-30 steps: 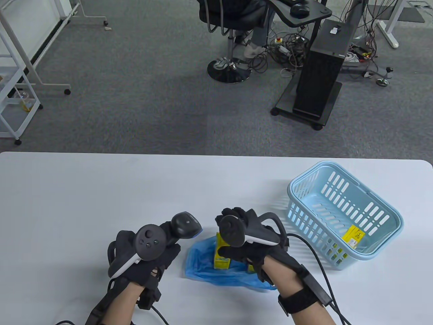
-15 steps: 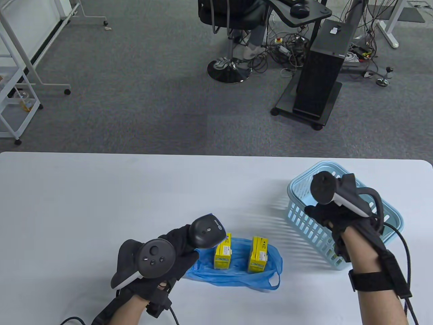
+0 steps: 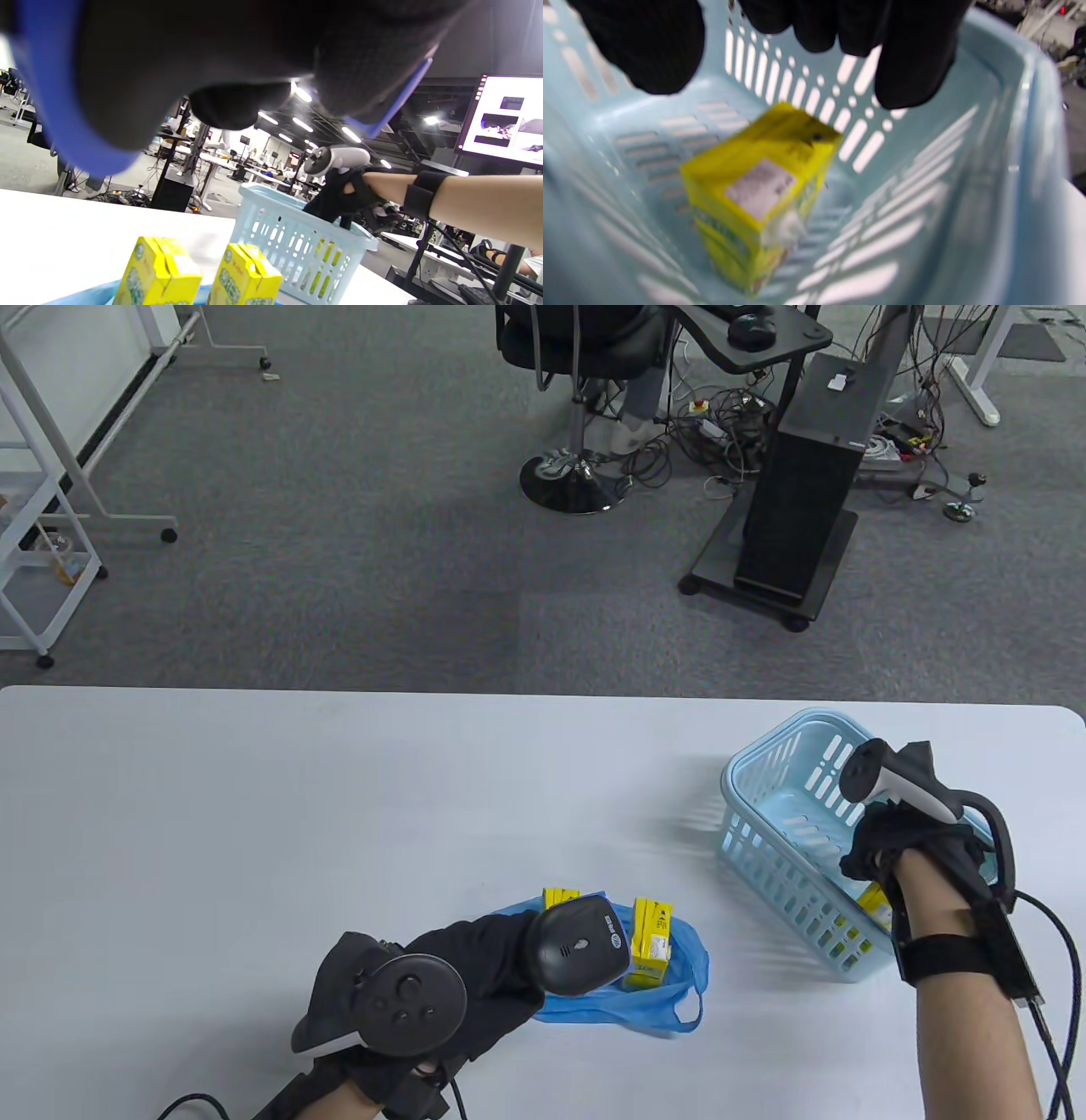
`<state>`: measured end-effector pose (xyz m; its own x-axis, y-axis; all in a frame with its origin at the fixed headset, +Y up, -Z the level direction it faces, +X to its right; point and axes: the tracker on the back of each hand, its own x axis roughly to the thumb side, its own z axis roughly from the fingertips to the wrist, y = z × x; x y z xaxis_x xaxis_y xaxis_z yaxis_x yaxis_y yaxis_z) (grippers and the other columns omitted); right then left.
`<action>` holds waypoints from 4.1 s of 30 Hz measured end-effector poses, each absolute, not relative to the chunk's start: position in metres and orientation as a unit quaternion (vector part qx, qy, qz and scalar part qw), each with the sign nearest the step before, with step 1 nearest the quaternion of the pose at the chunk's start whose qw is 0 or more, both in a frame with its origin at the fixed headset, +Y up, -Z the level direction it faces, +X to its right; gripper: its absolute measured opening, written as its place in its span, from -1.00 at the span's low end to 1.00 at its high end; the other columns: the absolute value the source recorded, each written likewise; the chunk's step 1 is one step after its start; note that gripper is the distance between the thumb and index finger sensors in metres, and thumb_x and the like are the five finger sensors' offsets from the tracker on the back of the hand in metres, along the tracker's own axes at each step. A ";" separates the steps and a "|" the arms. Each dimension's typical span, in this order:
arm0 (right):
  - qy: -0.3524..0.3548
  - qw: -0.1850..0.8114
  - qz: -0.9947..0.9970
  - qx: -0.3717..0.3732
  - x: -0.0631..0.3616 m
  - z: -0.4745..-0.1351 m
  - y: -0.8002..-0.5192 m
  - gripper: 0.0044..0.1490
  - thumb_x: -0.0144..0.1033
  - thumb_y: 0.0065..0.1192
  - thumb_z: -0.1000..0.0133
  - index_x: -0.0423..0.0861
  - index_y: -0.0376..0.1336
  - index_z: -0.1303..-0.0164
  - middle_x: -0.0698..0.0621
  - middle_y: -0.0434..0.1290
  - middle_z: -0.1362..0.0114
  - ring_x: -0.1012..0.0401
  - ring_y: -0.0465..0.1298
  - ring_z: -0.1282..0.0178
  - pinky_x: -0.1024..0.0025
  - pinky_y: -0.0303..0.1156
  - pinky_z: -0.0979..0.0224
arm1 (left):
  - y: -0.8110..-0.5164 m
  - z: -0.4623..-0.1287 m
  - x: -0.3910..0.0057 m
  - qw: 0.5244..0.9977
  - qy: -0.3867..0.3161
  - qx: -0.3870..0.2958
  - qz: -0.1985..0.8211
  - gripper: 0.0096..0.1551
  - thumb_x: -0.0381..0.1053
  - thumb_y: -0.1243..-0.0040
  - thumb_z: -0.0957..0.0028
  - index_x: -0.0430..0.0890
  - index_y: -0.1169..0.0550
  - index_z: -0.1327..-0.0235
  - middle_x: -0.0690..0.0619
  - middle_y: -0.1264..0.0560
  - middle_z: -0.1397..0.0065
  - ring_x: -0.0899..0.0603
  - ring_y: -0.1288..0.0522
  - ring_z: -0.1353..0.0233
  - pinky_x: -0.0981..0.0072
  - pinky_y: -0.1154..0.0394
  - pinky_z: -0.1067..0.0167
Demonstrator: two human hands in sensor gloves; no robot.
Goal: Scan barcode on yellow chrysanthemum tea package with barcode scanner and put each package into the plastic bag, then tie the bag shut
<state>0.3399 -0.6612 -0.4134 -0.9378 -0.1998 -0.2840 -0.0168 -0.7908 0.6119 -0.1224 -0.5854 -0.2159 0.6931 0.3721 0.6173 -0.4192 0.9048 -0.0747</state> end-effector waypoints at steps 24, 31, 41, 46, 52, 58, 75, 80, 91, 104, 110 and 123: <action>-0.432 0.011 -0.894 0.121 0.332 -0.410 -0.695 0.15 -0.04 0.40 0.14 -0.18 0.01 -0.61 -0.24 -0.09 -0.64 -0.15 0.09 -0.64 0.04 0.40 -0.51 | -0.605 -0.234 -0.123 0.923 -0.313 -0.011 0.223 -0.28 0.14 -0.43 -0.03 -0.04 -0.45 -0.43 -0.04 -0.60 -0.29 -0.09 -0.72 -0.14 0.02 -0.61 -0.08; -0.426 0.061 -0.897 0.102 0.327 -0.412 -0.694 0.08 -0.01 0.45 0.14 -0.14 0.09 -0.55 -0.20 0.01 -0.62 -0.10 0.18 -0.62 0.14 0.46 -0.52 | -0.605 -0.234 -0.124 0.923 -0.312 -0.008 0.225 -0.28 0.14 -0.43 -0.03 -0.04 -0.45 -0.43 -0.04 -0.60 -0.30 -0.09 -0.72 -0.14 0.02 -0.61 -0.08; -0.325 0.048 -0.937 0.114 0.322 -0.401 -0.641 0.02 -0.05 0.39 0.16 -0.21 0.16 -0.48 -0.29 0.06 -0.58 -0.20 0.22 -0.56 0.00 0.49 -0.40 | -0.590 -0.226 -0.131 0.918 -0.318 0.021 0.238 -0.28 0.14 -0.43 -0.03 -0.04 -0.45 -0.43 -0.04 -0.60 -0.29 -0.09 -0.72 -0.14 0.01 -0.61 -0.08; -0.255 0.038 -0.960 0.106 0.315 -0.381 -0.594 0.04 -0.02 0.28 0.12 -0.24 0.08 -0.52 -0.32 0.03 -0.57 -0.24 0.23 -0.52 -0.02 0.50 -0.36 | -0.588 -0.226 -0.137 0.927 -0.293 0.041 0.229 -0.28 0.15 -0.43 -0.02 -0.05 -0.46 -0.43 -0.04 -0.61 -0.28 -0.09 -0.73 -0.12 0.02 -0.62 -0.05; -0.160 0.021 -0.985 0.063 0.302 -0.357 -0.552 0.05 0.02 0.27 0.15 -0.24 0.09 -0.49 -0.32 0.07 -0.56 -0.23 0.27 -0.49 -0.10 0.49 -0.31 | -0.586 -0.226 -0.141 0.929 -0.290 0.044 0.228 -0.28 0.15 -0.43 -0.03 -0.05 -0.46 -0.43 -0.04 -0.61 -0.29 -0.09 -0.73 -0.12 0.03 -0.62 -0.05; -0.062 -0.036 -0.997 0.003 0.280 -0.336 -0.518 0.04 0.07 0.29 0.19 -0.20 0.15 -0.46 -0.29 0.13 -0.54 -0.19 0.32 -0.45 -0.08 0.49 -0.32 | -0.591 -0.230 -0.141 0.933 -0.285 0.043 0.214 -0.28 0.15 -0.43 -0.03 -0.04 -0.45 -0.43 -0.03 -0.61 -0.29 -0.09 -0.73 -0.13 0.03 -0.62 -0.06; 0.088 -0.208 -0.958 -0.176 0.190 -0.311 -0.578 -0.12 0.33 0.16 0.22 -0.04 0.29 -0.16 -0.14 0.30 -0.46 -0.04 0.54 -0.24 0.13 0.64 -0.20 | -0.611 -0.236 -0.131 0.939 -0.289 0.094 0.158 -0.31 0.21 -0.43 -0.01 0.03 -0.49 -0.38 0.02 -0.63 -0.24 -0.06 -0.74 -0.07 0.05 -0.64 -0.02; 0.055 -0.307 -0.931 -0.189 0.182 -0.301 -0.613 -0.12 0.33 0.17 0.21 -0.06 0.32 -0.13 -0.13 0.33 -0.44 -0.04 0.57 -0.19 0.14 0.67 -0.14 | -0.618 -0.240 -0.127 0.941 -0.293 0.090 0.141 -0.34 0.23 -0.43 0.00 0.08 -0.51 -0.36 0.04 -0.64 -0.21 -0.03 -0.73 -0.04 0.07 -0.64 -0.01; 0.076 -0.363 -0.912 -0.177 0.199 -0.294 -0.618 -0.16 0.32 0.19 0.20 -0.05 0.34 -0.11 -0.11 0.35 -0.42 -0.05 0.59 -0.16 0.11 0.68 -0.10 | -0.621 -0.238 -0.123 0.938 -0.292 0.105 0.156 -0.27 0.27 -0.49 0.03 0.08 -0.50 -0.38 0.03 -0.64 -0.18 -0.03 -0.73 0.00 0.08 -0.64 0.00; 0.100 -0.349 -0.917 -0.166 0.209 -0.288 -0.610 -0.17 0.32 0.17 0.19 -0.05 0.34 -0.09 -0.09 0.37 -0.39 -0.05 0.61 -0.12 0.11 0.69 -0.06 | -0.627 -0.231 -0.106 0.937 -0.304 0.107 0.137 -0.38 0.21 -0.43 -0.03 0.08 -0.50 -0.33 0.03 -0.58 -0.21 -0.01 -0.67 -0.03 0.08 -0.61 -0.05; 0.106 -0.343 -0.919 -0.165 0.208 -0.288 -0.609 -0.18 0.31 0.18 0.19 -0.04 0.34 -0.10 -0.08 0.36 -0.40 -0.05 0.60 -0.15 0.10 0.68 -0.08 | -0.629 -0.230 -0.101 0.942 -0.301 0.104 0.104 -0.39 0.16 -0.44 -0.02 0.09 -0.48 -0.31 0.05 -0.56 -0.22 0.00 -0.66 -0.04 0.08 -0.60 -0.07; 0.108 -0.341 -0.918 -0.169 0.207 -0.289 -0.608 -0.20 0.28 0.18 0.18 -0.03 0.32 -0.12 -0.08 0.34 -0.42 -0.06 0.58 -0.19 0.07 0.66 -0.12 | -0.634 -0.233 -0.099 0.946 -0.295 0.104 0.091 -0.39 0.12 -0.46 -0.01 0.08 -0.47 -0.31 0.05 -0.55 -0.24 0.00 -0.66 -0.05 0.07 -0.60 -0.07</action>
<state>0.2070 -0.6080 -0.2886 -0.7100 0.5901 0.3843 -0.6630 -0.7441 -0.0823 -0.0993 -0.6341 -0.2332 0.8100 0.1102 0.5759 -0.2331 0.9617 0.1439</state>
